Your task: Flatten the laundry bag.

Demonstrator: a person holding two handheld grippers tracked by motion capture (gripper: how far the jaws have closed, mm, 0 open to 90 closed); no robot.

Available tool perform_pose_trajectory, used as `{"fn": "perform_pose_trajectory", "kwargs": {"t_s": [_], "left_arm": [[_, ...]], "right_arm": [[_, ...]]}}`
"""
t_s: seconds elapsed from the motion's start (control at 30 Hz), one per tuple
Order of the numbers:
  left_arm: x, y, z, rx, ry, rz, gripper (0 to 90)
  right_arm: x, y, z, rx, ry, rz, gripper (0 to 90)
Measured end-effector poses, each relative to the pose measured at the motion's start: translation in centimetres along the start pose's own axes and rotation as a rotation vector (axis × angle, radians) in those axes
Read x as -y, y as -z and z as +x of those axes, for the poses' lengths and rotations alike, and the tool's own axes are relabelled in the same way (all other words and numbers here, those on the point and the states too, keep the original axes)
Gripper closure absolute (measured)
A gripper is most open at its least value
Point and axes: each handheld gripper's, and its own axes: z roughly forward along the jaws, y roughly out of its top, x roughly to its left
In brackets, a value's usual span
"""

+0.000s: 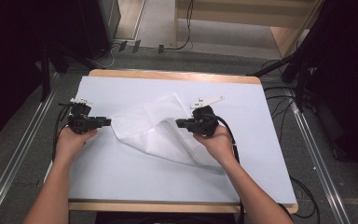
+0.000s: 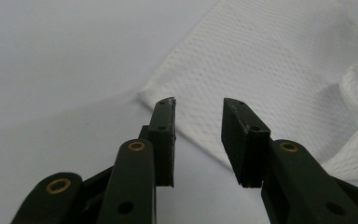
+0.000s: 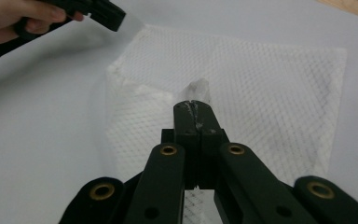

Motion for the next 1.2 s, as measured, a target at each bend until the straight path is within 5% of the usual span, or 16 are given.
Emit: {"fn": "perform_pose_trajectory", "kwargs": {"t_s": [0.5,0.83,1.2], "left_arm": [[-2.4,-2.3,-3.2,0.051,-0.109,0.021,66.0],[-3.0,-2.8,-2.9,0.059,-0.105,0.022,66.0],[-2.8,-2.4,-2.2,0.047,-0.084,0.016,65.9]], "right_arm": [[0.5,3.6,4.0,-0.051,0.045,-0.039,90.0],[-0.1,5.7,6.9,-0.086,0.082,-0.043,88.6],[-0.5,6.1,5.8,-0.053,0.075,-0.066,78.3]]}}
